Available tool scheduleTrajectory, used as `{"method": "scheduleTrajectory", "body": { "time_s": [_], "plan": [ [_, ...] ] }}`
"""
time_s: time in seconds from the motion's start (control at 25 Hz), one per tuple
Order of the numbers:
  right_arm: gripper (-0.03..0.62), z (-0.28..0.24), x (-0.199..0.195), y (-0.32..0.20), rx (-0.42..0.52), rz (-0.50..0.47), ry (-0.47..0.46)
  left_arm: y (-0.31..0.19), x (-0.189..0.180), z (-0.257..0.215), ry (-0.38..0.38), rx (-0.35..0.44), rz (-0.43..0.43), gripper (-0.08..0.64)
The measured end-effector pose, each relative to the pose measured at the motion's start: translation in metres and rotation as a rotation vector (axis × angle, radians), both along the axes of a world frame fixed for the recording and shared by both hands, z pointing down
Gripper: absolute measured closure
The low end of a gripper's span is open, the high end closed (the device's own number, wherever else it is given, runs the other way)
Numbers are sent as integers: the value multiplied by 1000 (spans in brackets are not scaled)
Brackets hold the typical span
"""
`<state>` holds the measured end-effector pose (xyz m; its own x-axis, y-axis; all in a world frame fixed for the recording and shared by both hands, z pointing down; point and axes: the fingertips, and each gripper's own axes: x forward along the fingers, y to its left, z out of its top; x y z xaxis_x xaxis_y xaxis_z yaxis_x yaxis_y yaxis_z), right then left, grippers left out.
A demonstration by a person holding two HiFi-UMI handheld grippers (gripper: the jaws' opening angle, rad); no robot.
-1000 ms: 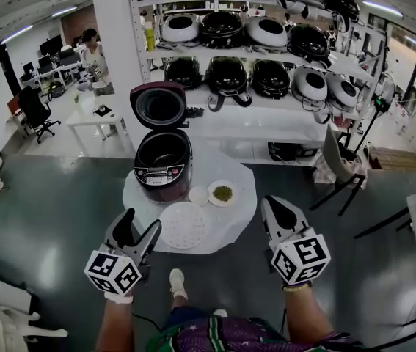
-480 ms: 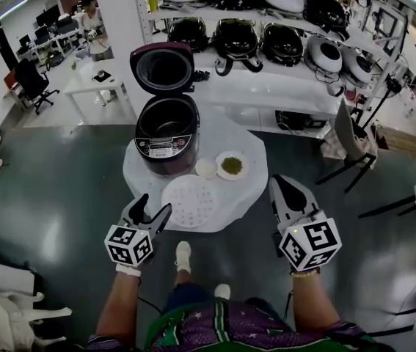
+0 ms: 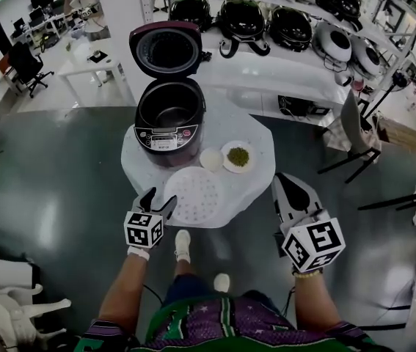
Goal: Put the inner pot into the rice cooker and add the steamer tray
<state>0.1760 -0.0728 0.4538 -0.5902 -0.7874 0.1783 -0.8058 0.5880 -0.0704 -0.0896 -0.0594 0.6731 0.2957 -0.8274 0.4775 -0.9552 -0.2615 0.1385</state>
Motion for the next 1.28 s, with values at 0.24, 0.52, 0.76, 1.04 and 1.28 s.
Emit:
{"method": "scheduleTrajectory", "body": {
  "time_s": [0.24, 0.52, 0.76, 1.04, 1.28],
  "plan": [
    [586, 18, -19, -8, -39, -15, 29, -24, -15, 55, 11, -123, -6, 232],
    [586, 37, -30, -16, -82, -10, 61, -41, -26, 116, 0, -259, -25, 232],
    [586, 48, -33, -21, -101, -7, 81, -58, -34, 137, -9, -299, -41, 232],
    [586, 64, -32, -22, -137, 8, 81, -61, -39, 156, -52, -355, -72, 329],
    [586, 65, -32, -19, -156, 13, 57, -58, -44, 158, -49, -389, -111, 500]
  ]
}}
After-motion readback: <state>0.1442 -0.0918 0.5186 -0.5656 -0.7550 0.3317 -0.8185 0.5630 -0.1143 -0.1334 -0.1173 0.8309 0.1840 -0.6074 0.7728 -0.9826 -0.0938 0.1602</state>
